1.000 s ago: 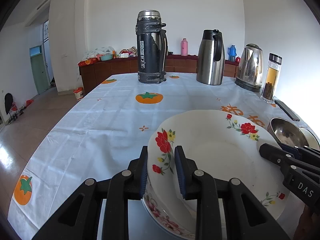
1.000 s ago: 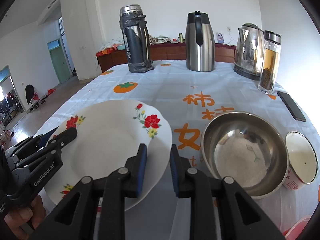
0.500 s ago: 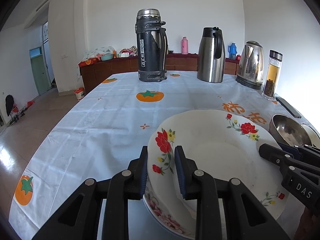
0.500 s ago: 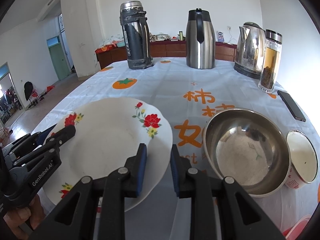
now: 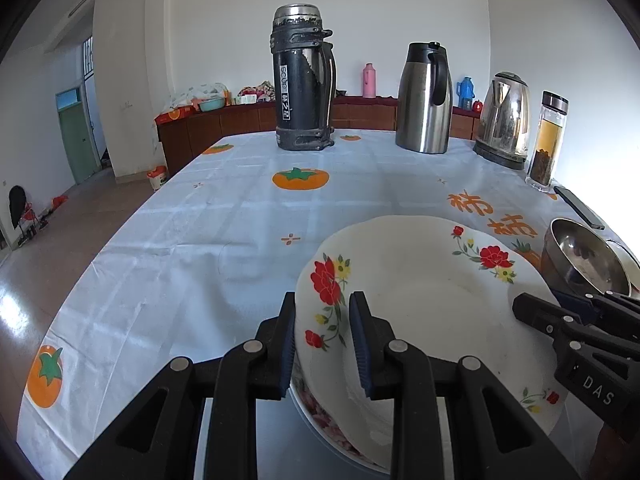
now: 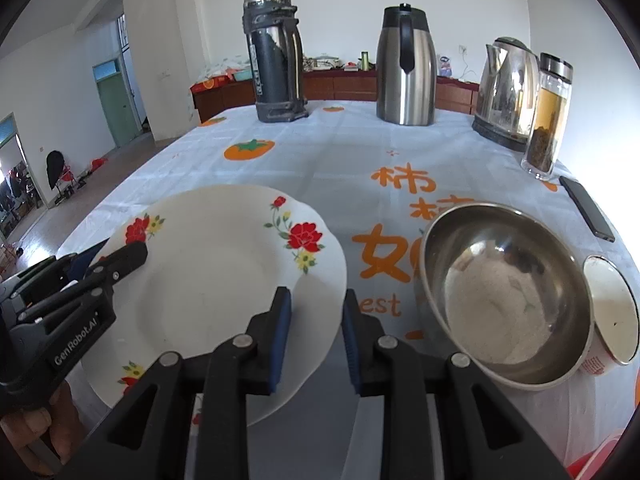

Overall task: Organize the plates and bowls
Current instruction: 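Lower the white red-flower plate with both grippers onto the stack, then open both grippers to release the white red-flower plate, then move both grippers to the rim of the pink plastic bowl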

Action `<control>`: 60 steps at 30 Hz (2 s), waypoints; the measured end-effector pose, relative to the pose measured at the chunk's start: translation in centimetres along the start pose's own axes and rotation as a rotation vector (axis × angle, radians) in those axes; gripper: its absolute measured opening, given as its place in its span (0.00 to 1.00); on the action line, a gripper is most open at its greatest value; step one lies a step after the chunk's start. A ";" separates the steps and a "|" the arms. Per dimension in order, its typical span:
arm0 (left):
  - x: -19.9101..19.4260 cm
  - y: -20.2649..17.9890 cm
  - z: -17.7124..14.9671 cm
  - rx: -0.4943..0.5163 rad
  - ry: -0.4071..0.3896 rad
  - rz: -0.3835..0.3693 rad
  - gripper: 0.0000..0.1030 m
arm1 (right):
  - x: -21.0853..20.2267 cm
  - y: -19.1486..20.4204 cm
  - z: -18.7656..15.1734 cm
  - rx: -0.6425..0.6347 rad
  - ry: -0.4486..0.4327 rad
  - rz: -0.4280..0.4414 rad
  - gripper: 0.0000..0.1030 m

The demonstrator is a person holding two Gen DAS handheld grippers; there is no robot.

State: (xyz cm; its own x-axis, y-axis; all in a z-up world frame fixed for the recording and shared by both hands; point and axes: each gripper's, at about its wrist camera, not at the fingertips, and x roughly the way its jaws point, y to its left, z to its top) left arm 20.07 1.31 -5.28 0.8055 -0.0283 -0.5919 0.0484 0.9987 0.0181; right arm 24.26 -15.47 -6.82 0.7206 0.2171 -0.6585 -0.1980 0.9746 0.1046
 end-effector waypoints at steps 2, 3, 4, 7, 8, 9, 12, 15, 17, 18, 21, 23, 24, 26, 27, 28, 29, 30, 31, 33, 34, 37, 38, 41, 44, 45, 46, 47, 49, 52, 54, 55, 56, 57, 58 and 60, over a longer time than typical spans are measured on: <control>0.2 0.2 0.0 -0.009 0.011 -0.008 0.27 | 0.1 0.2 -0.1 -0.010 0.003 -0.003 0.26; 0.2 0.2 0.0 -0.007 0.011 -0.007 0.27 | 0.1 0.3 -0.1 -0.016 0.002 -0.010 0.26; 0.2 0.1 0.0 -0.005 0.012 -0.005 0.27 | 0.2 0.4 -0.1 -0.017 0.001 -0.011 0.27; 0.1 -0.1 0.0 0.003 0.010 -0.001 0.33 | 0.3 0.7 -0.2 -0.036 -0.003 -0.018 0.30; 0.1 -0.2 0.0 0.004 0.012 0.003 0.39 | 0.4 0.9 -0.2 -0.039 0.002 -0.011 0.30; 0.1 0.0 0.0 -0.001 0.015 0.004 0.41 | 0.6 1.0 -0.3 -0.042 0.008 -0.001 0.32; -0.1 0.7 -0.1 -0.028 0.004 -0.007 0.44 | 0.6 1.3 -0.3 -0.054 0.006 -0.008 0.34; -0.9 0.3 -0.3 -0.001 -0.035 -0.009 0.45 | 0.2 0.8 -0.2 -0.024 -0.019 0.025 0.38; -1.5 -0.2 -0.4 0.028 -0.064 -0.009 0.47 | -0.2 0.9 -0.1 -0.025 -0.043 0.021 0.47; -1.8 -0.5 -0.4 0.041 -0.079 -0.008 0.51 | -0.3 1.0 -0.1 -0.028 -0.053 0.017 0.49; -2.3 -0.9 -0.5 0.070 -0.110 -0.014 0.63 | -0.4 1.2 -0.1 -0.031 -0.061 0.016 0.54; -2.2 -0.9 -0.4 0.069 -0.110 -0.017 0.63 | -0.4 1.2 -0.1 -0.032 -0.064 0.016 0.54; -2.1 -0.7 -0.3 0.062 -0.105 -0.017 0.63 | -0.4 1.2 0.0 -0.031 -0.067 0.016 0.55; -1.9 -0.4 -0.3 0.042 -0.094 -0.019 0.64 | -0.5 1.1 0.0 -0.027 -0.072 0.017 0.56; -1.8 -0.2 -0.2 0.032 -0.089 -0.021 0.64 | -0.6 1.1 0.0 -0.024 -0.077 0.018 0.56; -1.7 0.1 -0.2 0.019 -0.084 -0.022 0.64 | -0.7 1.0 0.0 -0.021 -0.082 0.018 0.56; -1.7 0.2 -0.2 0.008 -0.079 -0.023 0.66 | -0.9 1.0 -0.1 -0.019 -0.085 0.019 0.56; -1.6 0.5 -0.2 -0.004 -0.073 -0.022 0.68 | -1.1 1.0 -0.1 -0.016 -0.094 0.022 0.56; -1.5 0.7 -0.2 -0.014 -0.072 -0.019 0.69 | -1.5 0.9 -0.1 -0.011 -0.108 0.029 0.56; -1.6 0.8 -0.3 -0.025 -0.073 -0.021 0.69 | -2.1 0.9 -0.4 -0.005 -0.115 0.037 0.55; -1.6 0.8 -0.3 -0.026 -0.075 -0.018 0.69 | -2.4 0.8 -0.5 0.001 -0.111 0.042 0.55; -1.8 0.4 -0.3 -0.011 -0.082 0.002 0.69 | -5.0 0.7 -1.6 -0.004 -0.138 0.056 0.55; -2.0 0.1 -0.3 -0.001 -0.081 0.002 0.69 | -5.8 0.7 -2.0 -0.012 -0.144 0.052 0.55; -3.0 -1.1 -0.3 0.018 -0.068 -0.009 0.69 | -8.5 0.1 -3.0 -0.027 -0.165 0.042 0.54; -4.9 -2.7 -0.4 0.028 -0.069 -0.028 0.69 | -11.2 -1.2 -3.9 -0.015 -0.191 0.027 0.54; -5.6 -3.5 -0.5 0.031 -0.068 -0.048 0.69 | -12.3 -1.8 -4.2 -0.007 -0.202 0.017 0.54; -6.1 -4.1 -0.5 0.034 -0.066 -0.066 0.69 | -13.0 -2.1 -4.4 -0.004 -0.209 0.012 0.54; -6.7 -4.9 -0.6 0.042 -0.068 -0.086 0.69 | -13.9 -2.6 -4.7 -0.004 -0.218 0.007 0.54; -8.0 -6.9 -1.1 0.071 -0.073 -0.120 0.69 | -15.6 -3.7 -5.4 -0.006 -0.236 -0.027 0.54; -9.2 -9.5 -1.7 0.106 -0.069 -0.166 0.69 | -17.2 -5.5 -6.4 0.013 -0.248 -0.067 0.54; -10.0 -11.4 -2.1 0.134 -0.065 -0.204 0.69 | -17.9 -7.2 -7.3 0.038 -0.245 -0.101 0.54; -10.2 -12.1 -2.3 0.144 -0.066 -0.216 0.69 | -18.1 -7.9 -7.6 0.047 -0.241 -0.112 0.54; -10.4 -13.0 -2.4 0.156 -0.065 -0.230 0.69 | -18.3 -8.9 -8.0 0.062 -0.235 -0.130 0.53; -10.6 -13.8 -2.6 0.166 -0.063 -0.243 0.69 | -18.4 -9.7 -8.3 0.071 -0.231 -0.141 0.53; -10.8 -14.6 -2.9 0.177 -0.058 -0.260 0.69 | -18.6 -10.3 -8.6 0.079 -0.226 -0.151 0.53; -11.0 -15.9 -3.2 0.190 -0.045 -0.283 0.69 | -18.9 -11.8 -9.3 0.095 -0.214 -0.176 0.51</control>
State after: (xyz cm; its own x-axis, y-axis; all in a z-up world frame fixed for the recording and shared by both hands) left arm 8.51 -14.13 -1.64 0.7694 -0.3091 -0.5590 0.3796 0.9251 0.0109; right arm 6.73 -31.55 -2.53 0.8641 0.0413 -0.5017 -0.0017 0.9969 0.0791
